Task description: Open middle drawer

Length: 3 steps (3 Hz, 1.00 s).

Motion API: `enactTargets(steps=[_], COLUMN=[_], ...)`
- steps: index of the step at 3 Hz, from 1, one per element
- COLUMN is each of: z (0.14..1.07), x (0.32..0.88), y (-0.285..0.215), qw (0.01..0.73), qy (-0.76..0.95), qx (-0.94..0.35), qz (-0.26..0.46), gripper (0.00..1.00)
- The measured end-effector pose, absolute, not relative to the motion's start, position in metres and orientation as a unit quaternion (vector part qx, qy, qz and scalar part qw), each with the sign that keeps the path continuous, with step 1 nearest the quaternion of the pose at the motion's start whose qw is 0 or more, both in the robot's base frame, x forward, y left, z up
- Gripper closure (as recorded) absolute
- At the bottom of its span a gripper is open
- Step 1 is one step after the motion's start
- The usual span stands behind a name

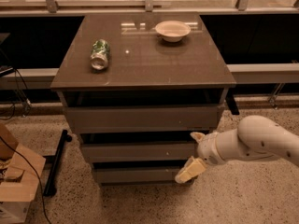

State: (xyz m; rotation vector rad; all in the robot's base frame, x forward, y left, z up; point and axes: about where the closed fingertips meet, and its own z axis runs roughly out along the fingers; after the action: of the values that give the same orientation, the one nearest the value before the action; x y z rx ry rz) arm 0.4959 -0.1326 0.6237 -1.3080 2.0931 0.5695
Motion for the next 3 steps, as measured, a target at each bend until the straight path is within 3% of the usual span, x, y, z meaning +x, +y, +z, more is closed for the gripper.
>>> enactTargets(steps=[3], z=[0.519], x=[0.540], y=[-0.126], qw=[0.312], qy=[0.794], qx=[-0.465], qz=[0.235], gripper=[0.00])
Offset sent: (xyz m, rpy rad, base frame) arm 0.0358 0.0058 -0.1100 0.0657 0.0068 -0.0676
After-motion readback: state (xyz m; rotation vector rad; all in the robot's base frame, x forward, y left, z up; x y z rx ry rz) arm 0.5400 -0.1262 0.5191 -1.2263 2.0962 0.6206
